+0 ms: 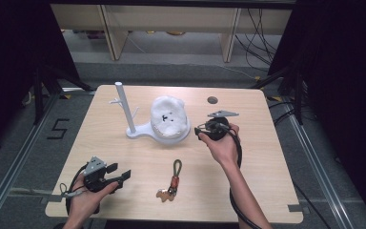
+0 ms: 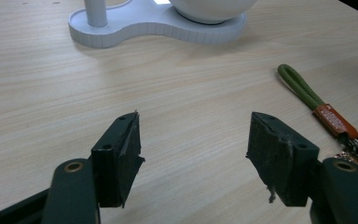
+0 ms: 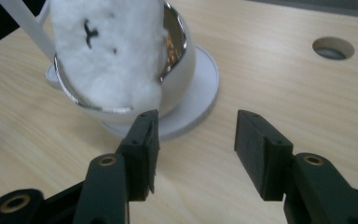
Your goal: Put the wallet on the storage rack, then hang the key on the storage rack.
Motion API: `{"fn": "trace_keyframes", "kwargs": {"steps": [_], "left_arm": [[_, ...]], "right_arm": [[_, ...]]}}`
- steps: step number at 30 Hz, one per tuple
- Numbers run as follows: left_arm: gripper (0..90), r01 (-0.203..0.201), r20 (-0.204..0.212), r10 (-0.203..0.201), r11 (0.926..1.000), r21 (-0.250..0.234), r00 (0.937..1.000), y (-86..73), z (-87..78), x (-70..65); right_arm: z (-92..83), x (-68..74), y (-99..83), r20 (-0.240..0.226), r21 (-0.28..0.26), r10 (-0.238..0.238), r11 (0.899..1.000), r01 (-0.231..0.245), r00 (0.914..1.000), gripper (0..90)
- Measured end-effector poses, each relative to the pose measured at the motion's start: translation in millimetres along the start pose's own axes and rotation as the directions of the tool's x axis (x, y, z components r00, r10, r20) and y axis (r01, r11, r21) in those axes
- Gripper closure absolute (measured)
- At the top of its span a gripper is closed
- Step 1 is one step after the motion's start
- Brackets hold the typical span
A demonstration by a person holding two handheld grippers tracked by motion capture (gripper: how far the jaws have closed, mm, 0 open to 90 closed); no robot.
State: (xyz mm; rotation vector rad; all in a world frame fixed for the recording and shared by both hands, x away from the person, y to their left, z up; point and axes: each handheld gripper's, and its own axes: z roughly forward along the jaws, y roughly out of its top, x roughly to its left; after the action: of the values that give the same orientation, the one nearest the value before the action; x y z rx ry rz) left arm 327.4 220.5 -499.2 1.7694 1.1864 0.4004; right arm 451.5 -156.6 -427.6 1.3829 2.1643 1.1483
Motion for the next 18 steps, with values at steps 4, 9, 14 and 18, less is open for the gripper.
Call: {"fn": "trace_keyframes", "kwargs": {"steps": [4,9,14,18], "left_arm": [[35.2,-0.005,0.012,0.004,0.9999,0.009,0.9999,2.0,3.8,-5.0],[35.4,-0.017,0.022,0.017,0.9995,0.025,0.9996,7.4,5.9,-9.1],[35.4,-0.036,0.022,0.035,0.9983,0.045,0.9992,13.9,5.9,-11.5],[35.8,-0.044,0.028,0.042,0.9965,0.071,0.9987,20.0,7.1,-14.1]], "right_arm": [[-7.7,-6.5,-22.5,0.009,0.028,0.008,1.000,-0.009,0.9999,53.8],[-18.9,-20.3,-52.8,0.048,0.047,0.035,0.998,-0.037,0.9983,59.1],[-36.4,-30.5,-73.9,0.072,0.037,0.082,0.996,-0.085,0.9940,61.5],[-50.9,-37.6,-88.5,0.098,0.054,0.117,0.991,-0.123,0.9883,62.2]]}}
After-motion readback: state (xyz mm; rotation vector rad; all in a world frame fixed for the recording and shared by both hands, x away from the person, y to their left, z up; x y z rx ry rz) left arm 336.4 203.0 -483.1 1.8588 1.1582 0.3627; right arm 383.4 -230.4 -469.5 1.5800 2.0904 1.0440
